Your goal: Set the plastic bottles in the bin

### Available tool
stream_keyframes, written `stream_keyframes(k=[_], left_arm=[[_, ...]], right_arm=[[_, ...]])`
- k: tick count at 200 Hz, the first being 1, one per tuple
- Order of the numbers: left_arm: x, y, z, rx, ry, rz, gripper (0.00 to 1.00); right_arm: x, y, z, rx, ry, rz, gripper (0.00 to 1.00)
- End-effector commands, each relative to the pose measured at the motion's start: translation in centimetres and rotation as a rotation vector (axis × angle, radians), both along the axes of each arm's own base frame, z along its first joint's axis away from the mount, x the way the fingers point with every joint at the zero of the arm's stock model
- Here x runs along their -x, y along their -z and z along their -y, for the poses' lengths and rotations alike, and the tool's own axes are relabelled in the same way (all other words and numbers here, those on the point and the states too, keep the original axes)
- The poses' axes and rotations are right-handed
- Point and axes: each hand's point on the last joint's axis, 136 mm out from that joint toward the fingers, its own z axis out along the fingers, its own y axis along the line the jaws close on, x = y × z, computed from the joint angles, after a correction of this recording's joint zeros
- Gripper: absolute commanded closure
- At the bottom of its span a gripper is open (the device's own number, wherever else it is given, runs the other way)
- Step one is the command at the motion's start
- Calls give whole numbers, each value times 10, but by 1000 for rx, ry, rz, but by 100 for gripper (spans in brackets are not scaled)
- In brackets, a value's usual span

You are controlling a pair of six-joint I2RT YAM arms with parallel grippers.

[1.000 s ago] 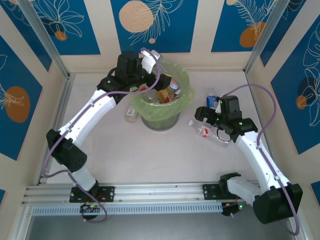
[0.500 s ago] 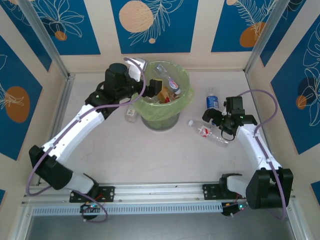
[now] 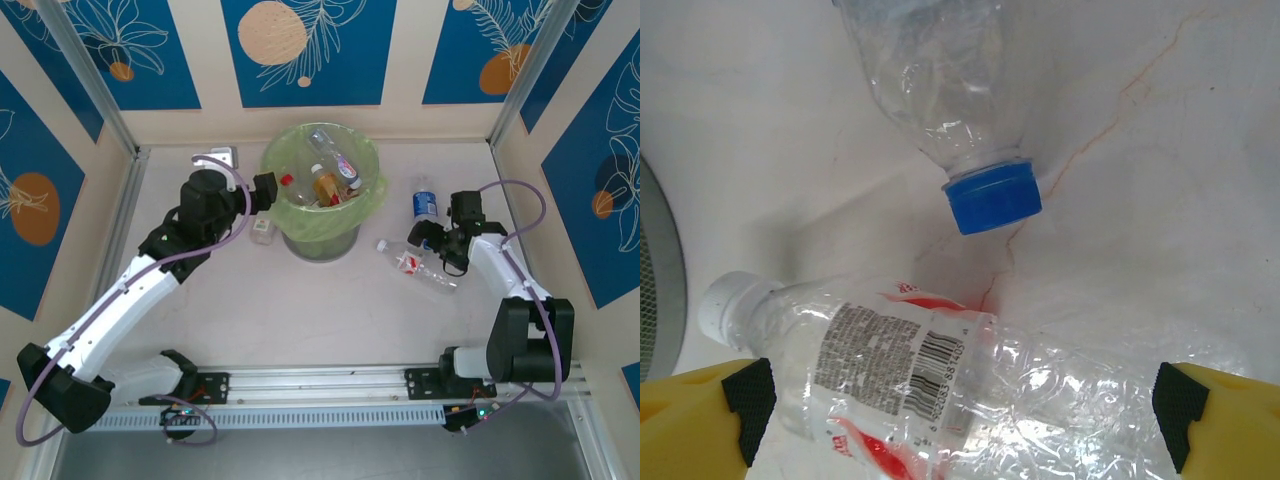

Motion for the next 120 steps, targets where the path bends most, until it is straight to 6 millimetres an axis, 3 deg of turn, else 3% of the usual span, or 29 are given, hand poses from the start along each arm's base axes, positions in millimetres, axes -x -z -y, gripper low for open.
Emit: stream_keyframes(k=[1,33,52,120], left_arm=[[2,19,-28,2,-145,-52,0],[5,32,-40,-12,-204,-83,0],[5,37,-43,-15,-220,-89,0],[-1,49,-40,-19,-217,-114,0]], right_arm=[[-6,2,3,4,-25,-9,1],[-1,18,3,-18,-42,-92,1],[3,21,-9,-79,-50,-116,1],[32,14,-49,-216,-91,-160,1]])
